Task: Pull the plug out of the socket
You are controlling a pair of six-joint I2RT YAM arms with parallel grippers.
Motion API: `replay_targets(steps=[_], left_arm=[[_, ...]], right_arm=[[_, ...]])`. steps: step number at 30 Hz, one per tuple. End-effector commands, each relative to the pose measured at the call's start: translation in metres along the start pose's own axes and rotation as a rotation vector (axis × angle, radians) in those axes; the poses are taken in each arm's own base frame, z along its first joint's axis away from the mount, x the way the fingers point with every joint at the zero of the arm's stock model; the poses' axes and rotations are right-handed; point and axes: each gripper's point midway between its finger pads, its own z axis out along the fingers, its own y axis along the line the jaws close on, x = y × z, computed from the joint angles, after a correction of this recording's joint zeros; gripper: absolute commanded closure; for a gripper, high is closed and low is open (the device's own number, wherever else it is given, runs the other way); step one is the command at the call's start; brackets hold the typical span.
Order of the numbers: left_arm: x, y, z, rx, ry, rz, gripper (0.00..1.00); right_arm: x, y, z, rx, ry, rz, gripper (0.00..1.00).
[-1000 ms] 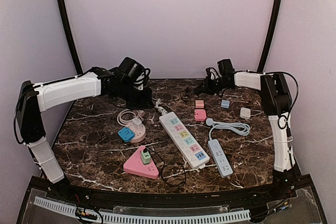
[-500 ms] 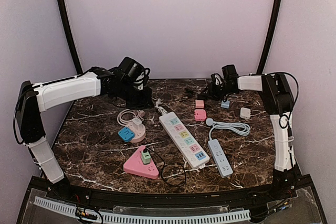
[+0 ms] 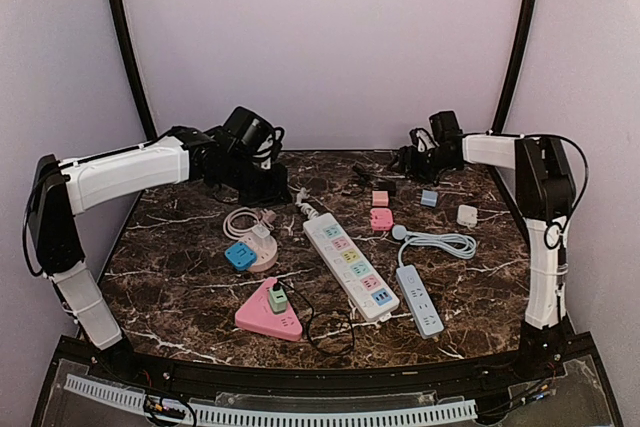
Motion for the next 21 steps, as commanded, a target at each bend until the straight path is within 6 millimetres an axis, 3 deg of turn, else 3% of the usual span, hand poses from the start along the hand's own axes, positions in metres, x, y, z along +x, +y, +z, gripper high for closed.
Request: replay_targets(steps=[1,6,12,21], left_arm=[[-0.002,0.003,-0.024,-0.009,-0.032,-0.002,0.96],[0.000,0.014,-0.031,-0.045,-0.048,-0.011,0.91],[0.014,0.036,-0.035,-0.124,-0.045,-0.075,0.89],[0.045,0.080,-0.050,-0.230,-0.081,-0.205,0.76]], right_arm=[[-0.008,0.018,-0.031,0.066,-0.049,-0.077,0.28],[0.010,0.046,-0.044,0.085,-0.050,-0.134,0.25],[0.044,0.094,-0.048,0.045,-0.032,-0.216,0.23],[0.127,0.182,-0.042,-0.016,0.072,-0.398,0.22]])
